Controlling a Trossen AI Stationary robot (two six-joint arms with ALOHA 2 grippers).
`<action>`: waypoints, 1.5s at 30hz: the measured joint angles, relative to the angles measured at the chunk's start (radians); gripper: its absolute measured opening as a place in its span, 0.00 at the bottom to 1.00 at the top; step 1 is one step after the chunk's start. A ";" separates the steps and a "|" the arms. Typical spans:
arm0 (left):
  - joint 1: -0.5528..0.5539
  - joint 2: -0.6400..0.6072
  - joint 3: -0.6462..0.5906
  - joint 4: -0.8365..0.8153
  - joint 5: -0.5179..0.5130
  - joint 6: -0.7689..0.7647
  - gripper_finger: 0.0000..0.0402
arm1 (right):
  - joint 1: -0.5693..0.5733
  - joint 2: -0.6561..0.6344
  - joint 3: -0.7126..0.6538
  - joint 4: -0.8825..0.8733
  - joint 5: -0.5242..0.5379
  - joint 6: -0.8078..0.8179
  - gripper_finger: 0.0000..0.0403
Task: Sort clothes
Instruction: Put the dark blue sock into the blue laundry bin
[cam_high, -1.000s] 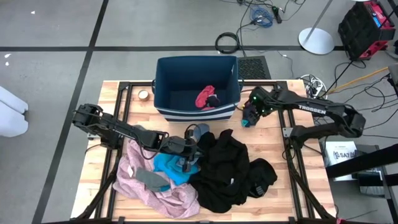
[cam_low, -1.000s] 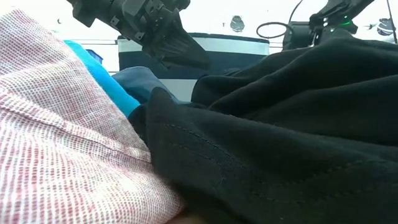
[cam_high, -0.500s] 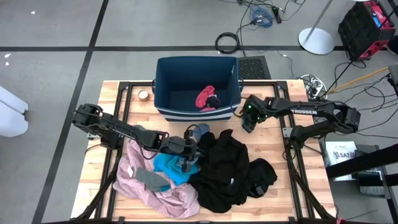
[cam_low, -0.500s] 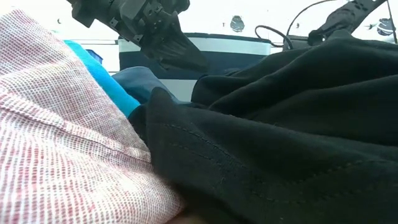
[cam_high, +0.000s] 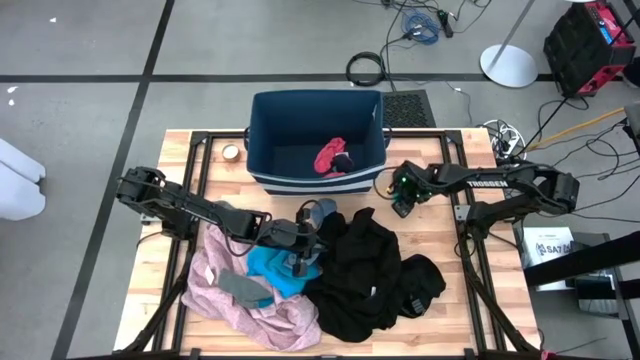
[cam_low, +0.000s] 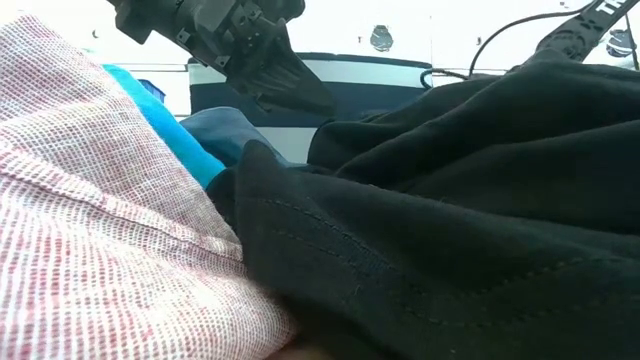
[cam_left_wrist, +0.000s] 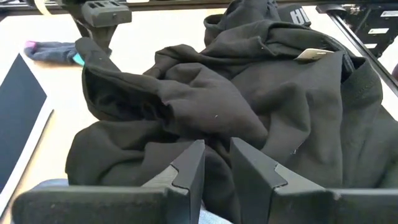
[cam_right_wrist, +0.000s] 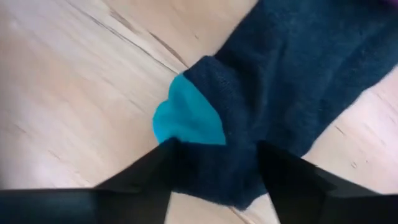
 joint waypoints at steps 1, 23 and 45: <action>0.000 0.000 0.000 0.001 0.000 0.000 0.22 | 0.000 0.000 -0.003 -0.003 0.008 0.006 0.46; 0.000 0.000 0.000 0.001 -0.004 0.001 0.22 | -0.001 -0.227 0.122 -0.216 0.081 0.077 0.01; 0.001 0.000 0.000 0.003 -0.005 0.001 0.22 | 0.015 -0.172 0.758 -0.125 0.104 -0.145 0.00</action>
